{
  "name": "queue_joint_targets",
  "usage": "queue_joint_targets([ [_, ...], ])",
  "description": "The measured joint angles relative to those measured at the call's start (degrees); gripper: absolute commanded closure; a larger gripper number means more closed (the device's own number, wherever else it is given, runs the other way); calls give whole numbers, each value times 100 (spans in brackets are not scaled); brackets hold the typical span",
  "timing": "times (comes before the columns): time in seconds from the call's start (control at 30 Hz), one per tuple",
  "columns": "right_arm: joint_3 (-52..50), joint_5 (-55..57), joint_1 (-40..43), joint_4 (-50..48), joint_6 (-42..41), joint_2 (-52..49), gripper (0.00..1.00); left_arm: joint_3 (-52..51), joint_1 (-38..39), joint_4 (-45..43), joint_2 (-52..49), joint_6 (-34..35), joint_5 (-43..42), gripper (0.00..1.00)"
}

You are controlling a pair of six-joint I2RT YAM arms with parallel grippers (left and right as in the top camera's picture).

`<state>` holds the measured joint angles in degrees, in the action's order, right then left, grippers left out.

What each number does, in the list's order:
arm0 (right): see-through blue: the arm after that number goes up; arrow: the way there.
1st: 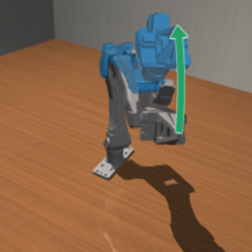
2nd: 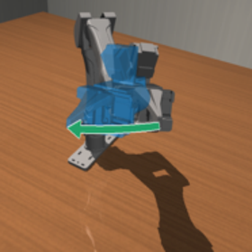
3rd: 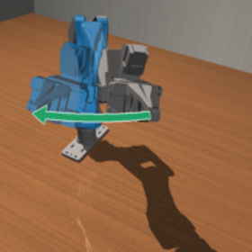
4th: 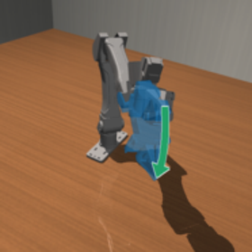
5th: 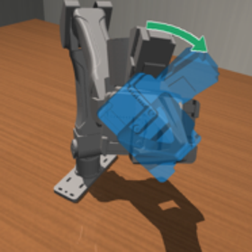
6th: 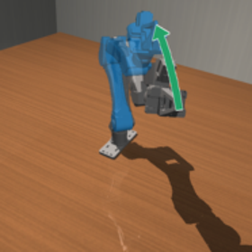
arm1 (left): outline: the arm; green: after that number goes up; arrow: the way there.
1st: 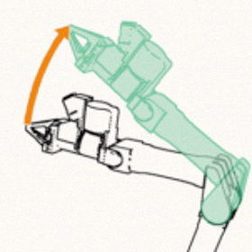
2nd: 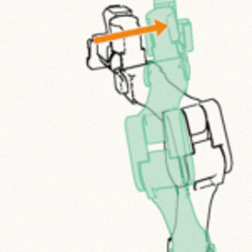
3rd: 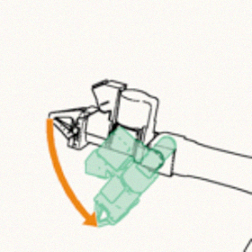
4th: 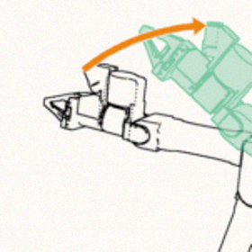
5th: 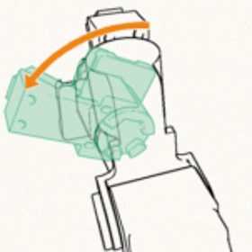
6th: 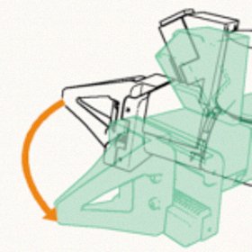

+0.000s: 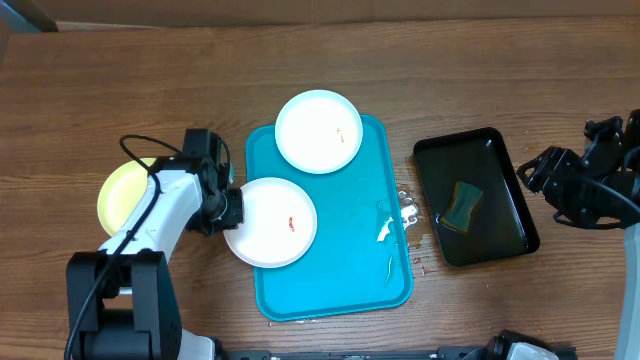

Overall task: Clean dirty plates on tray and stack at the side
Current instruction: 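Grasp the rim of the front white plate with the left gripper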

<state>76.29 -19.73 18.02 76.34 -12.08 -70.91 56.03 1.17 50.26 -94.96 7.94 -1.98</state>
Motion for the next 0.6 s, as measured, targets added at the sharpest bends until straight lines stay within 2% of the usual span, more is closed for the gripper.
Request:
queue_joint_targets([
  [0.03,0,0,0,-4,4,0,41,-17,0,28,0,-28,-24,96],
  [0.3,0,-2,0,-17,11,0,42,63,304,291,0,-46,-476,96],
  [0.47,0,-22,-131,-20,146,0,43,179,1130,20,0,-11,-625,96],
  [0.6,-61,-52,-734,-120,225,0,44,184,1749,-247,0,254,-459,96],
])
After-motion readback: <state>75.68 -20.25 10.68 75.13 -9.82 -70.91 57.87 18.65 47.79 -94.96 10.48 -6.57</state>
